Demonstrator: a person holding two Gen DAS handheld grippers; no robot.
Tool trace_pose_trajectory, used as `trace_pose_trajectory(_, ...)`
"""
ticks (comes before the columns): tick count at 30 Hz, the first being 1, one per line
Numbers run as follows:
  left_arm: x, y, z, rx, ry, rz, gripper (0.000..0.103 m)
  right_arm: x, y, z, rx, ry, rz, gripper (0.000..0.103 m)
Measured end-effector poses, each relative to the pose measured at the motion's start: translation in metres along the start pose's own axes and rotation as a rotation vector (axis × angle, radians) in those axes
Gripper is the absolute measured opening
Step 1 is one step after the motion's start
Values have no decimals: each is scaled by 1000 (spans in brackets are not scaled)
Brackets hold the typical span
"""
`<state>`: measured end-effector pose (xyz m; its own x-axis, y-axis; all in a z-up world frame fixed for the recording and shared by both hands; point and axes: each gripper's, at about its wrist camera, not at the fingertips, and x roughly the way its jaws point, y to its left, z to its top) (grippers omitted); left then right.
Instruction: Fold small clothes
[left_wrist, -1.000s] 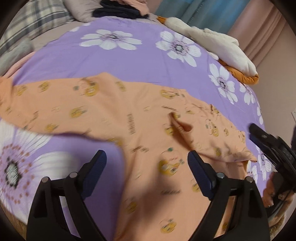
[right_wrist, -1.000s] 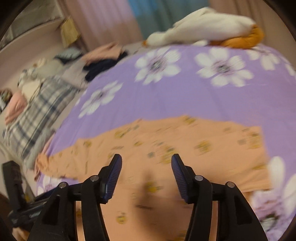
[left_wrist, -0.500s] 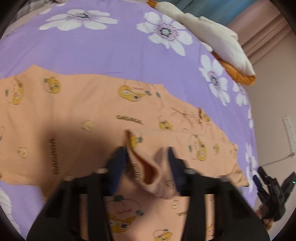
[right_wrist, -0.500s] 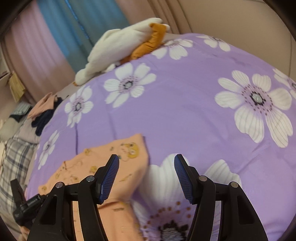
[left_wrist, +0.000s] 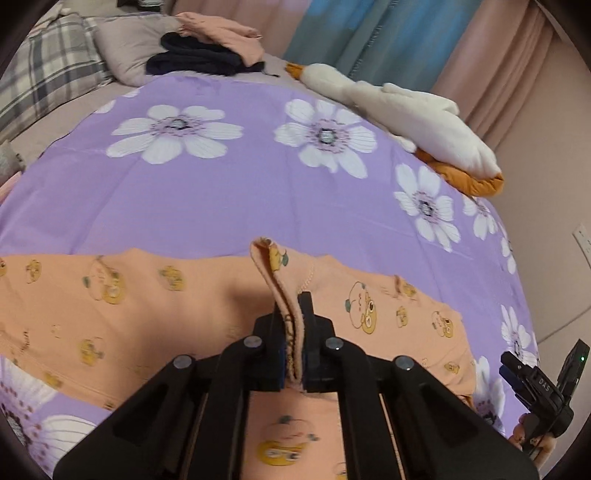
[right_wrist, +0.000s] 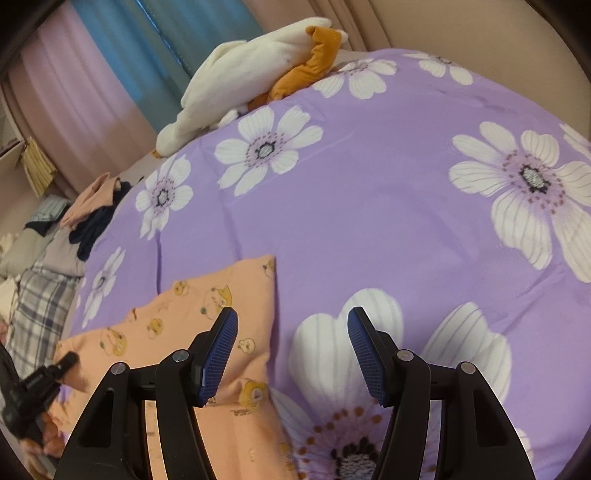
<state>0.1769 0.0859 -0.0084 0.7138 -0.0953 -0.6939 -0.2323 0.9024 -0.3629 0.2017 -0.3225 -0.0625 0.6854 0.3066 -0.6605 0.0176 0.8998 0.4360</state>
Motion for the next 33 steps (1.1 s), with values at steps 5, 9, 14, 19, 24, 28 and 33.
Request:
trace_pose_trajectory(5, 12, 23, -7, -27, 30, 52, 5, 12, 15, -6, -42, 47, 41, 62)
trace_pose_trajectory(9, 23, 28, -15, -16, 65, 90, 6, 25, 22, -14, -60, 105, 41, 62)
trace_pose_trajectory(14, 32, 33, -25, -5, 94, 119, 7, 33, 24, -29, -62, 170, 60, 62)
trace_pose_trajectory(19, 37, 36, -31, -9, 109, 136, 8, 34, 31, -39, -112, 173, 17, 40)
trace_pose_trajectory(24, 34, 38, -30, -24, 106, 128, 8, 27, 31, -37, -112, 161, 59, 9)
trace_pose_trajectory(28, 34, 37, -30, -29, 112, 122, 8, 9, 28, -31, -99, 106, 80, 8)
trace_pose_trajectory(33, 37, 40, -30, -40, 128, 115, 10, 25, 30, -37, -123, 141, 6, 7)
